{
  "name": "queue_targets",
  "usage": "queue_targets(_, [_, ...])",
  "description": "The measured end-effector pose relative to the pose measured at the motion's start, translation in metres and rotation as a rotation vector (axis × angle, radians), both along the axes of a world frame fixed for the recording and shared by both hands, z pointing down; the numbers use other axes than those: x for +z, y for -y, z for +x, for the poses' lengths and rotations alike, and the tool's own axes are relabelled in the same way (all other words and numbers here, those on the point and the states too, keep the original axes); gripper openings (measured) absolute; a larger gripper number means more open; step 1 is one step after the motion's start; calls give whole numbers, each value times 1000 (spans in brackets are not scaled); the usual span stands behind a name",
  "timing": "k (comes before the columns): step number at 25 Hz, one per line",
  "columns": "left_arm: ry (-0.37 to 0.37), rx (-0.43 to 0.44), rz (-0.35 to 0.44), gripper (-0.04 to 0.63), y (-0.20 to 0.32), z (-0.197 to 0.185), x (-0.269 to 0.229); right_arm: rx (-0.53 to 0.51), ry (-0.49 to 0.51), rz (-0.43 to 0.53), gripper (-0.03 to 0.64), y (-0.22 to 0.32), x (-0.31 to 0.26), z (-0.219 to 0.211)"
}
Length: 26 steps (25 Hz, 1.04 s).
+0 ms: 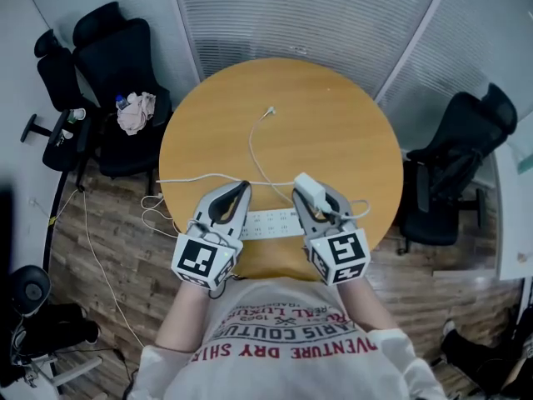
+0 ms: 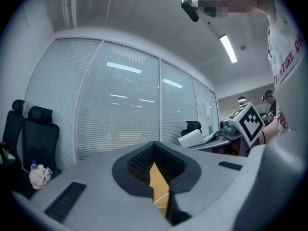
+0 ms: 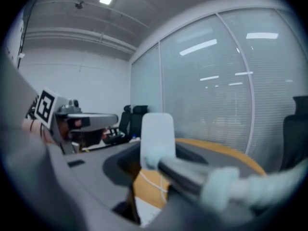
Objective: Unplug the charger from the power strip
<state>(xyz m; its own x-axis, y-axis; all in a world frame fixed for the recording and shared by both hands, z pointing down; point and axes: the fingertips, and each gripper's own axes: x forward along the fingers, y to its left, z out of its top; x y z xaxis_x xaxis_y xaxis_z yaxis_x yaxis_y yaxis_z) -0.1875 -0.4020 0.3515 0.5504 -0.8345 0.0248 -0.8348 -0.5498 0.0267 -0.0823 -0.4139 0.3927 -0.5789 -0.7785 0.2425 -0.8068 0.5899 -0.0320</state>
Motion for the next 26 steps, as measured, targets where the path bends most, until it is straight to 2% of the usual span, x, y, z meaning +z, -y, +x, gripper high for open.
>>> queue_targets(3, [26,-12,6,34,0,-1,5,-7,5,1,155,-1,1,0])
queue_targets(7, [25,-14,5,34,1,-2,5,-12,5,-2,155,1,0,0])
queue_targets(17, [39,31,25,34,-5,1,2,7,38,-18,155,0,-3,-3])
queue_targets(20, [39,31,13,34,-7,-1,4,8,38,-26,155,-2,-1,-5])
queue_targets(26, [97,18,-35,34,-4,-5,14,17,28,-43,155,1,6,-10])
